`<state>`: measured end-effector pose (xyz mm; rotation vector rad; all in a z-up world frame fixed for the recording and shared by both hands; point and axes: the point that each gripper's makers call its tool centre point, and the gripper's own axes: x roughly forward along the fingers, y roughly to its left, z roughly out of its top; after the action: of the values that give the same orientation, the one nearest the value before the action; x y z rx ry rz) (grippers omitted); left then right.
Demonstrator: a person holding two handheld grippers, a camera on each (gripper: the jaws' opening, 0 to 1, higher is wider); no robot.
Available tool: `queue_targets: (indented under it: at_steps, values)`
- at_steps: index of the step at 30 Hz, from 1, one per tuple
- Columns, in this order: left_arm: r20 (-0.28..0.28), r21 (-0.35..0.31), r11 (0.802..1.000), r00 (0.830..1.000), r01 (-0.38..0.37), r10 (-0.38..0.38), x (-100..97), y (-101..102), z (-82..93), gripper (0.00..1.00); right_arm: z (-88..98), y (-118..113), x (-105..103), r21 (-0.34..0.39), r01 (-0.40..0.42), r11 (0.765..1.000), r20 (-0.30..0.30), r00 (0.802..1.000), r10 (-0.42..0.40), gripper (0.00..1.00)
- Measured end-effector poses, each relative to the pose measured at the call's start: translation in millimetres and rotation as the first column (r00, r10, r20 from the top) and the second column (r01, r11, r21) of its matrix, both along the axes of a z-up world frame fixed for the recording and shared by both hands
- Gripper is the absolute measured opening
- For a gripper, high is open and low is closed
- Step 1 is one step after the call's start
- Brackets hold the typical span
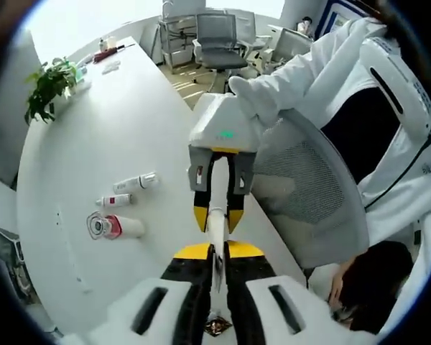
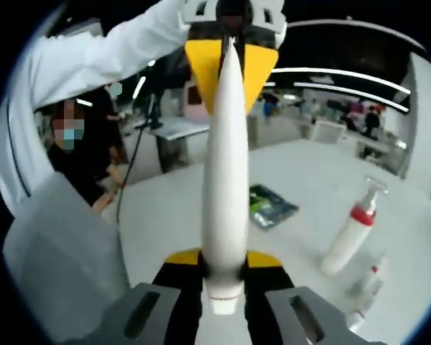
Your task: Arrange the skincare products in the storage area until every visible bottle or jar stands upright without overlapping.
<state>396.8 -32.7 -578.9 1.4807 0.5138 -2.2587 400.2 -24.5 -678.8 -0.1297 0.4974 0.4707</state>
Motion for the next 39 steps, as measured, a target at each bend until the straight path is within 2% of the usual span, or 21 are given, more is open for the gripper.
queue_targets:
  at_steps: [4, 7, 10, 19, 20, 23, 25, 35, 39]
  values:
    - [-0.024, -0.026, 1.000, 1.000, 0.004, -0.005, 0.4, -0.7, 6.7, 0.04, 6.4, 6.8, -1.4, 0.069, -0.001, 0.998, -0.001, 1.000, 0.001, 0.13]
    - [-0.032, -0.049, 0.998, 0.999, 0.025, -0.027, -1.4, 0.9, 10.6, 0.05, 8.7, 8.9, -1.5, 0.075, -0.006, 0.997, 0.007, 1.000, 0.005, 0.13]
    - [-0.024, -0.046, 0.998, 0.999, 0.032, -0.033, -1.4, 2.3, 6.9, 0.07, 8.8, 11.8, -2.0, 0.068, -0.013, 0.998, 0.010, 1.000, 0.012, 0.13]
    - [-0.018, -0.023, 0.999, 0.999, 0.043, -0.043, -7.6, 0.4, -10.3, 0.13, 15.6, 16.4, -2.5, 0.107, -0.017, 0.994, 0.027, 1.000, 0.015, 0.13]
    - [-0.004, -0.012, 0.999, 0.999, 0.038, -0.038, -6.0, 1.0, -11.3, 0.14, 15.7, 15.1, -1.6, 0.108, -0.017, 0.994, 0.028, 1.000, 0.014, 0.13]
    - [0.022, -0.031, 0.996, 0.997, 0.078, -0.077, -7.2, -1.5, -13.5, 0.13, 13.7, 13.1, -2.0, 0.107, -0.006, 0.994, 0.015, 1.000, 0.004, 0.13]
    - [0.029, -0.003, 0.999, 0.999, 0.046, -0.046, -7.0, -0.5, -15.2, 0.11, 12.7, 13.1, -3.0, 0.102, -0.010, 0.995, 0.012, 1.000, 0.009, 0.13]
    - [0.028, -0.010, 0.999, 0.999, 0.043, -0.043, -7.8, 1.8, -16.1, 0.07, 10.5, 12.6, -2.3, 0.119, 0.014, 0.993, 0.004, 1.000, -0.014, 0.16]
    - [0.048, 0.008, 1.000, 0.999, 0.005, -0.005, -1.5, 0.4, -23.8, 0.07, 5.5, 4.8, 0.5, 0.100, 0.058, 0.993, -0.008, 0.998, -0.057, 0.18]
